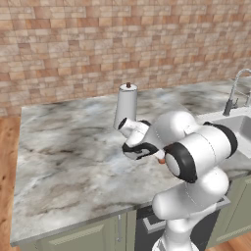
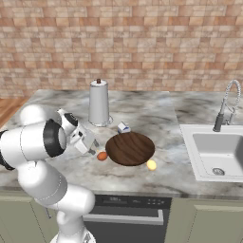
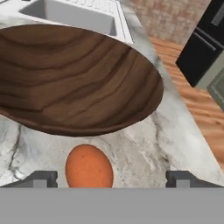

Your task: Gather the eggs and milk located in the vicinity of the sink area and place them right next to the bowl.

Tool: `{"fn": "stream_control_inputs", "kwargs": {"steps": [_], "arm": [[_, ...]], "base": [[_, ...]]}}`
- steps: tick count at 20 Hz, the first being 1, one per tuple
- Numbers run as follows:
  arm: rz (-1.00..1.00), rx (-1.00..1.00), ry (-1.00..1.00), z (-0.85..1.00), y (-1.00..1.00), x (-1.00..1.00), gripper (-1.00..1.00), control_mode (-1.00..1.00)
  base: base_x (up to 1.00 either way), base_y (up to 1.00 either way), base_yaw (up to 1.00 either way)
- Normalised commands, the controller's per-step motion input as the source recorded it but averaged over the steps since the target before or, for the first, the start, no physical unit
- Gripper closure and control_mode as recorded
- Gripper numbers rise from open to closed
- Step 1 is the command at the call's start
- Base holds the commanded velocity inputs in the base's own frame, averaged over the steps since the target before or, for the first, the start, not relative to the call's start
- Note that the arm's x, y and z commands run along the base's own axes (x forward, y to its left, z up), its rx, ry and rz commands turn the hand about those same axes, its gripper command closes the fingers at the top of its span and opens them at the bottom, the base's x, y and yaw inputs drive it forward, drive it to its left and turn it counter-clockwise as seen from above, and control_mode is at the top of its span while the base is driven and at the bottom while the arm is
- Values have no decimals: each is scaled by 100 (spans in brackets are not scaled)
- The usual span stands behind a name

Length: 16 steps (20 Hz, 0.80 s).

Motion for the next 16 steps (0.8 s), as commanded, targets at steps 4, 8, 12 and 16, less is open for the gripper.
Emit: {"fn": "stream_control_inputs", "kwargs": {"steps": [4,8,12,16], "arm": [[-15,9,4,57,19,3,-100,-100],[-8,31,4,58,-16,2,-100,-100],[-15,39,14,49,-3,-33,-100,-100],[-12,44,9,32,-6,-67,-100,-100]], "base": [[0,0,0],[0,0,0],[0,0,0],[0,0,0]]}}
